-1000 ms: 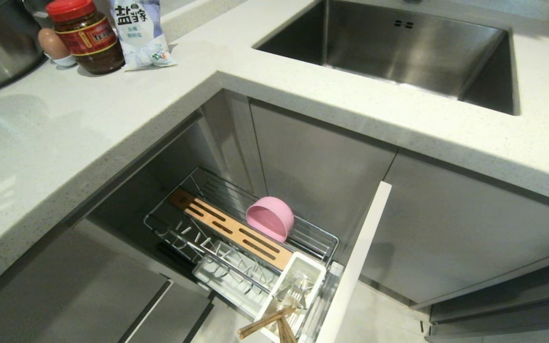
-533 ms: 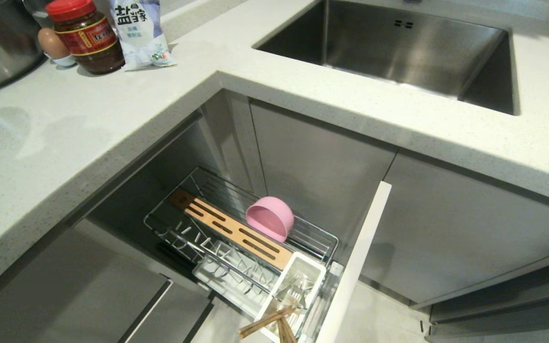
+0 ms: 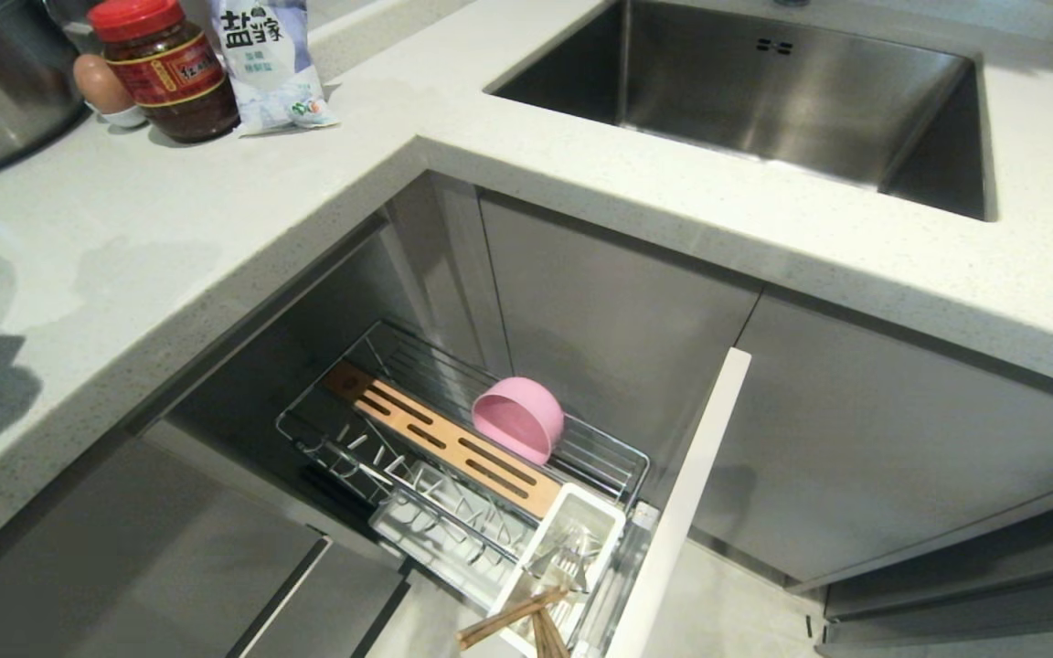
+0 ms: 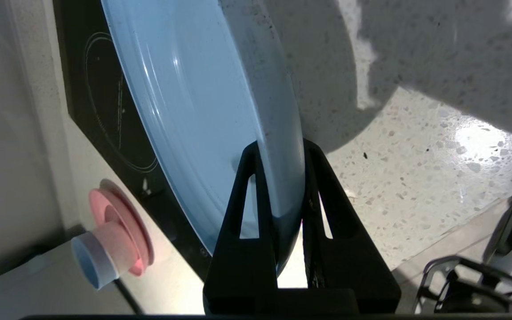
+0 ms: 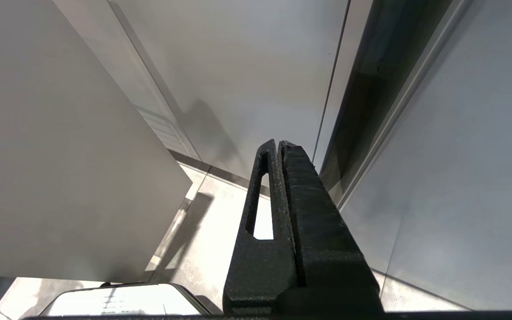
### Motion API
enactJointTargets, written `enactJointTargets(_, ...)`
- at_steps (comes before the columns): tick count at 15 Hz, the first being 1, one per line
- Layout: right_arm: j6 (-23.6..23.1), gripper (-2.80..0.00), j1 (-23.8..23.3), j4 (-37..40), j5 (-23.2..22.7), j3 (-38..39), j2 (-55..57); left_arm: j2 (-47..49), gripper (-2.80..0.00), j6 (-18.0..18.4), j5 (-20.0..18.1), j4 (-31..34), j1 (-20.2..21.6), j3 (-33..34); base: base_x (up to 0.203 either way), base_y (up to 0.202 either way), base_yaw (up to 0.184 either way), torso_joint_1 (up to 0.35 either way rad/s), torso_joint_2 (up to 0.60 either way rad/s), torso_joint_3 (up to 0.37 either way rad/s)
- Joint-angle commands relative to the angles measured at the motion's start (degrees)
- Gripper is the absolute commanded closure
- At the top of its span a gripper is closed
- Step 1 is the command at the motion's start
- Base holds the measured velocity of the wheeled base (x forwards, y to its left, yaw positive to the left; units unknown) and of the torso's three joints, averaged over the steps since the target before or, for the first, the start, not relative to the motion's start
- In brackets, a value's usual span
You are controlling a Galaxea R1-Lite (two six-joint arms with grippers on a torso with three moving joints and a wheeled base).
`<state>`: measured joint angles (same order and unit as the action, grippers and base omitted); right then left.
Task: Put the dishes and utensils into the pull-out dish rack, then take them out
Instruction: Take the plate out of the cupboard
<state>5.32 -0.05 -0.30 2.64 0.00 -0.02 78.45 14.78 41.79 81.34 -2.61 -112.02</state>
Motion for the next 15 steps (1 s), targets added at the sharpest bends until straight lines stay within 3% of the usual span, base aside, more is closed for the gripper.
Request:
enactJointTargets(1, 0.05, 0.00, -0.04, -0.05, 0.00, 0.00, -0.24, 2.86, 0.00, 0.08, 0.93, 0.60, -1.38, 0.05, 0.000, 0.000, 0.000, 0.000, 0.00, 0.000)
enactJointTargets(9, 0.05, 0.00, 0.05, -0.05, 0.00, 0.00, -0.24, 9.93, 0.00, -0.45, 2.77, -1.63, -2.42, -0.20, 0.000, 0.000, 0.000, 0.000, 0.00, 0.000)
enactJointTargets(15, 0.05, 0.00, 0.05, -0.05, 0.00, 0.00, -0.24, 14.09, 0.00, -0.46, 2.77, -8.67, -1.95, -0.77, 0.000, 0.000, 0.000, 0.004, 0.00, 0.000)
